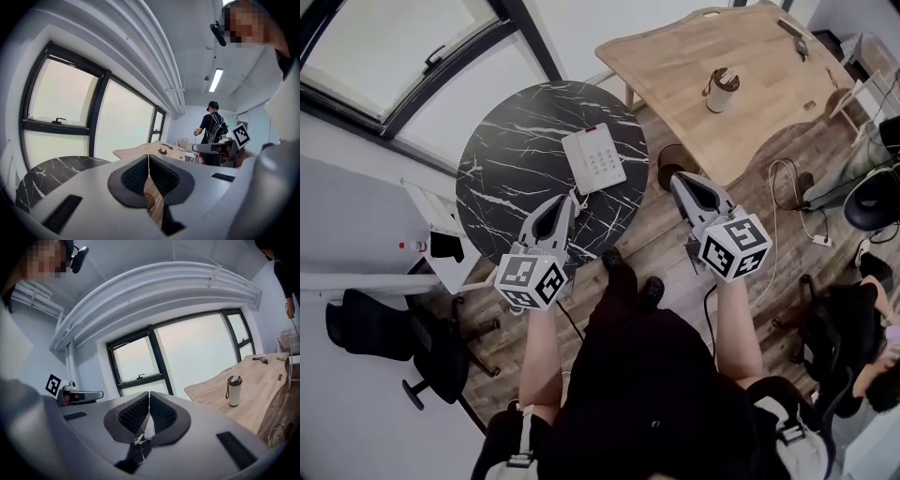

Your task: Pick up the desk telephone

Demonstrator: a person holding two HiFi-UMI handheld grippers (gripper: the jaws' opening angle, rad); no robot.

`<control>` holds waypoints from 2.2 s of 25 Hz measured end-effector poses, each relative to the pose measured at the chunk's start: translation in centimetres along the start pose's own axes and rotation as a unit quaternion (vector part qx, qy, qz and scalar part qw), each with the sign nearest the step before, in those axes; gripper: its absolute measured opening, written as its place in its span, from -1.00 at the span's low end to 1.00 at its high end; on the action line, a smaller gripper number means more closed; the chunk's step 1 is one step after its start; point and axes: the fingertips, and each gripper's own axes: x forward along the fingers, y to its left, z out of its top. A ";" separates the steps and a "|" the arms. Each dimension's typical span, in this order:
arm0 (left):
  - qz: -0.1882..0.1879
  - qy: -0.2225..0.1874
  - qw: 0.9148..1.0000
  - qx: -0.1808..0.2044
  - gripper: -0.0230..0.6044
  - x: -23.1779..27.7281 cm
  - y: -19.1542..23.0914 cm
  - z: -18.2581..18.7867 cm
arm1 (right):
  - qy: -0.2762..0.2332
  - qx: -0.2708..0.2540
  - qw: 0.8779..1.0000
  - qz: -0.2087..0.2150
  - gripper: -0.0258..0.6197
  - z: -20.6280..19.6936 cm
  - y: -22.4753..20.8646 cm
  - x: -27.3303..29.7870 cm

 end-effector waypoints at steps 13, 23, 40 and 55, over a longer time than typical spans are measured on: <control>-0.010 -0.014 0.999 -0.046 -0.87 5.0 8.0 1.5 | 0.007 -0.030 0.999 -0.021 -0.82 4.2 -1.6 8.3; -0.031 -0.013 0.998 -0.059 -0.87 8.2 13.6 1.7 | 0.022 -0.044 0.998 -0.030 -0.82 5.3 -1.4 14.9; -0.041 0.068 0.991 -0.104 -0.87 11.9 16.3 -5.1 | 0.124 -0.006 0.992 -0.027 -0.82 -2.0 -3.1 20.0; -0.021 0.187 0.971 -0.145 -0.84 15.8 18.3 -14.1 | 0.248 0.030 0.968 -0.002 -0.44 -12.1 -5.8 25.3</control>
